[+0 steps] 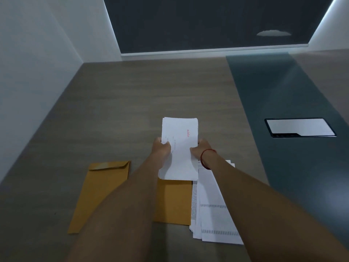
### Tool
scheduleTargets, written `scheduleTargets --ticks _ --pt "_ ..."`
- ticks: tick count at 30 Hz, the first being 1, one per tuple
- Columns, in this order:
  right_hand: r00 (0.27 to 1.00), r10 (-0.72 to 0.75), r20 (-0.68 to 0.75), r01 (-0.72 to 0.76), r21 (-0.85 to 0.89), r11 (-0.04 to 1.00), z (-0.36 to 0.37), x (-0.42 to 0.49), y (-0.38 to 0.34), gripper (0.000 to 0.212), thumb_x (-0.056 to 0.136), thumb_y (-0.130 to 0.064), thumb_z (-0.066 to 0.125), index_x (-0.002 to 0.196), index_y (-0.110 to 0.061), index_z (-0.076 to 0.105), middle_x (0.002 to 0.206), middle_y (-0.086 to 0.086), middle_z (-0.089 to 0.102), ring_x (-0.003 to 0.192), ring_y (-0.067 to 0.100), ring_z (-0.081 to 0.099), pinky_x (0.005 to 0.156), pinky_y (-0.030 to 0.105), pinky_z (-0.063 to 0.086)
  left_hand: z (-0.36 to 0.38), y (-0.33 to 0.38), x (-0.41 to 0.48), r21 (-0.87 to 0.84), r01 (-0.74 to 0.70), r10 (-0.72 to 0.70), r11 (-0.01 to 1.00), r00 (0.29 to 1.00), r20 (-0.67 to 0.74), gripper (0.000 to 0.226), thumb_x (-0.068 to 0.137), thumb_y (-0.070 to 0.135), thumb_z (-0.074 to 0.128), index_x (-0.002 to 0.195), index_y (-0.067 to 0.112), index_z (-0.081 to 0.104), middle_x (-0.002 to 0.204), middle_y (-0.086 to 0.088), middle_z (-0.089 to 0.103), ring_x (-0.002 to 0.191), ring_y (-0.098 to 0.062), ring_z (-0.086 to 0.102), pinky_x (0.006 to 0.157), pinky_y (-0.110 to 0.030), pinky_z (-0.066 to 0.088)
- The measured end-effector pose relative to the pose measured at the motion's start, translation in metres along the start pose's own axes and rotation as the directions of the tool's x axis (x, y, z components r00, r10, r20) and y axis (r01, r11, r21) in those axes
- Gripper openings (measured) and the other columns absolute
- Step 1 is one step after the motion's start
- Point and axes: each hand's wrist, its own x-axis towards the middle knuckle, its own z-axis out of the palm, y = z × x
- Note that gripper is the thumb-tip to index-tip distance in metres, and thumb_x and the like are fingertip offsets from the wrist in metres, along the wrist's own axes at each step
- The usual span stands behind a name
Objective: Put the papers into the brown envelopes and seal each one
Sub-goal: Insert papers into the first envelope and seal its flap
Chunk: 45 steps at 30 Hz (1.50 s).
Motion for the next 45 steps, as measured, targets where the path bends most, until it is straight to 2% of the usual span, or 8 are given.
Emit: scheduleTargets --ticks 7,12,14,17,25,32,38,45 --pt "0.997 -0.023 -0.068 0.028 0.076 0.997 0.014 0.036 -0.009 0.031 0.091 -0.004 0.050 0.121 0.001 0.059 0.118 0.015 0.065 0.109 0.032 0.062 0.097 0.036 0.050 -0.008 -0.012 0.034 0.034 0.058 -0.054 0.998 0.991 -0.120 0.040 0.095 0.012 0.039 0.133 0.003 0.050 0.132 -0.020 0.056 0.122 -0.039 0.053 0.105 -0.048 0.045" --pt "0.986 -0.029 -0.165 0.055 0.157 0.986 0.011 0.054 -0.023 0.035 0.093 -0.005 0.048 0.128 0.000 0.048 0.125 0.017 0.059 0.113 0.032 0.059 0.091 0.033 0.049 -0.027 -0.044 0.037 0.229 -0.035 0.031 0.973 0.999 0.021 0.026 0.089 0.002 0.050 0.072 0.019 0.061 0.090 -0.002 0.059 0.105 -0.029 0.060 0.093 -0.035 0.047" --pt "0.980 -0.030 -0.198 0.070 0.197 0.978 0.009 0.060 -0.032 0.034 0.095 -0.006 0.047 0.128 -0.002 0.045 0.125 0.016 0.058 0.111 0.030 0.059 0.080 0.027 0.045 -0.033 -0.052 0.037 0.343 -0.102 0.055 0.934 0.988 0.145 0.018 0.081 0.003 0.066 0.082 0.020 0.061 0.093 0.001 0.054 0.101 -0.026 0.059 0.093 -0.036 0.049" --pt "0.977 -0.035 -0.208 0.080 0.209 0.975 0.013 0.067 -0.040 0.034 0.095 -0.006 0.046 0.129 -0.004 0.044 0.126 0.014 0.058 0.111 0.029 0.059 0.078 0.026 0.043 -0.034 -0.053 0.041 0.499 -0.216 0.080 0.839 0.957 0.279 0.053 0.061 0.018 0.090 0.106 0.018 0.062 0.105 -0.005 0.053 0.101 -0.024 0.055 0.091 -0.038 0.050" --pt "0.978 0.002 -0.210 0.048 0.230 0.972 0.030 0.070 -0.027 0.033 0.096 -0.005 0.045 0.129 -0.007 0.043 0.128 0.011 0.057 0.116 0.028 0.057 0.084 0.027 0.042 -0.025 -0.045 0.043 0.688 -0.374 0.175 0.621 0.923 0.344 0.072 0.054 0.032 0.092 0.114 0.025 0.054 0.123 -0.005 0.045 0.117 -0.023 0.043 0.091 -0.038 0.046" --pt "0.975 0.017 -0.220 0.048 0.288 0.956 0.032 0.073 -0.020 0.033 0.096 -0.006 0.046 0.129 -0.006 0.044 0.129 0.012 0.057 0.117 0.028 0.056 0.088 0.028 0.043 -0.023 -0.038 0.042 0.692 -0.382 0.181 0.612 0.920 0.347 0.061 0.052 0.027 0.092 0.097 0.021 0.050 0.112 -0.002 0.052 0.108 -0.022 0.047 0.081 -0.033 0.046" --pt "0.969 0.028 -0.244 0.066 0.367 0.928 0.035 0.072 -0.020 0.031 0.095 -0.005 0.048 0.126 -0.005 0.046 0.126 0.013 0.058 0.115 0.028 0.057 0.089 0.031 0.044 -0.023 -0.039 0.043 0.631 -0.324 0.131 0.705 0.934 0.333 0.063 0.059 0.013 0.090 0.111 0.020 0.056 0.124 -0.005 0.048 0.113 -0.024 0.051 0.097 -0.040 0.050" --pt "0.984 -0.010 -0.175 0.040 0.167 0.985 0.034 0.069 -0.008 0.032 0.096 -0.007 0.047 0.127 -0.004 0.044 0.127 0.014 0.058 0.116 0.030 0.057 0.093 0.033 0.045 -0.029 -0.045 0.047 0.570 -0.366 0.249 0.736 0.929 0.275 0.007 0.086 0.009 0.067 0.092 0.012 0.068 0.106 -0.008 0.066 0.099 -0.022 0.062 0.089 -0.034 0.055"
